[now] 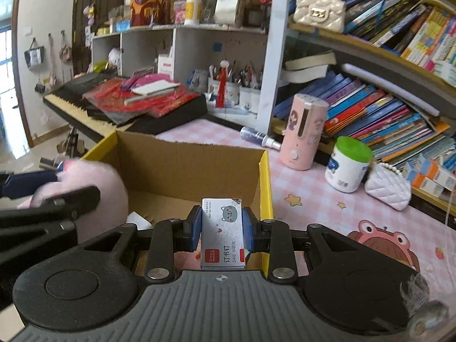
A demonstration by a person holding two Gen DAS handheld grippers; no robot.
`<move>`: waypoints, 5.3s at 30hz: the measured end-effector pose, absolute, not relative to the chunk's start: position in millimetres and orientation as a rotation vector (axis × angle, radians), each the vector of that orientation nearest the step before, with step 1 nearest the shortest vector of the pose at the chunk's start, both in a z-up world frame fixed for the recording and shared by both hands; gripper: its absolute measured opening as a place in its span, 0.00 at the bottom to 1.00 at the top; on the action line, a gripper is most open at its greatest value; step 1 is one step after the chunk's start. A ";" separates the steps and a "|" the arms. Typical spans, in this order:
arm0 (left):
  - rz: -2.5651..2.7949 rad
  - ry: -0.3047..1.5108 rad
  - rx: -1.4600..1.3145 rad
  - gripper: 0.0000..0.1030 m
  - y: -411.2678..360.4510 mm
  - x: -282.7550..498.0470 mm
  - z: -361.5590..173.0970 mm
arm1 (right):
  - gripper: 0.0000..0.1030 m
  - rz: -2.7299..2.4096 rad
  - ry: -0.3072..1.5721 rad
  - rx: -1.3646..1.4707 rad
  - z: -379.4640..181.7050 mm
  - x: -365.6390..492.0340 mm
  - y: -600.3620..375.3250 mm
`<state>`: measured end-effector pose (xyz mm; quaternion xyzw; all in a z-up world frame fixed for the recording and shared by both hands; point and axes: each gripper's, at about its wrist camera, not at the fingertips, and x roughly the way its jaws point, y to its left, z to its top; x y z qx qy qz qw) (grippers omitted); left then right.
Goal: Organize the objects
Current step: 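Open the left tool to drop the pig into the box while the right drops the card box, then withdraw both open tools from the box toward the tape roll and blue object, then grasp the blue wrapped object with the left tool while the right grasps the yellow tape roll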
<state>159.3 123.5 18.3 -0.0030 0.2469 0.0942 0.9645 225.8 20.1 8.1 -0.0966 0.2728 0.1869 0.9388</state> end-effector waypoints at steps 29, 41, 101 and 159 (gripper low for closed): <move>0.236 0.553 -0.073 0.59 129.4 161.6 5.2 | 0.35 0.433 0.607 -0.282 -12.6 241.3 29.1; 0.246 0.465 -0.113 0.81 132.0 109.5 21.2 | 0.59 0.309 0.518 -0.211 13.4 178.8 9.6; -0.098 0.665 -0.048 0.90 -9.8 68.1 -18.7 | 0.79 -0.101 0.728 -0.138 -33.4 65.3 -154.7; 0.131 0.737 -0.045 0.90 -92.7 176.9 -36.8 | 0.77 0.193 0.680 -0.164 -59.6 257.2 -243.6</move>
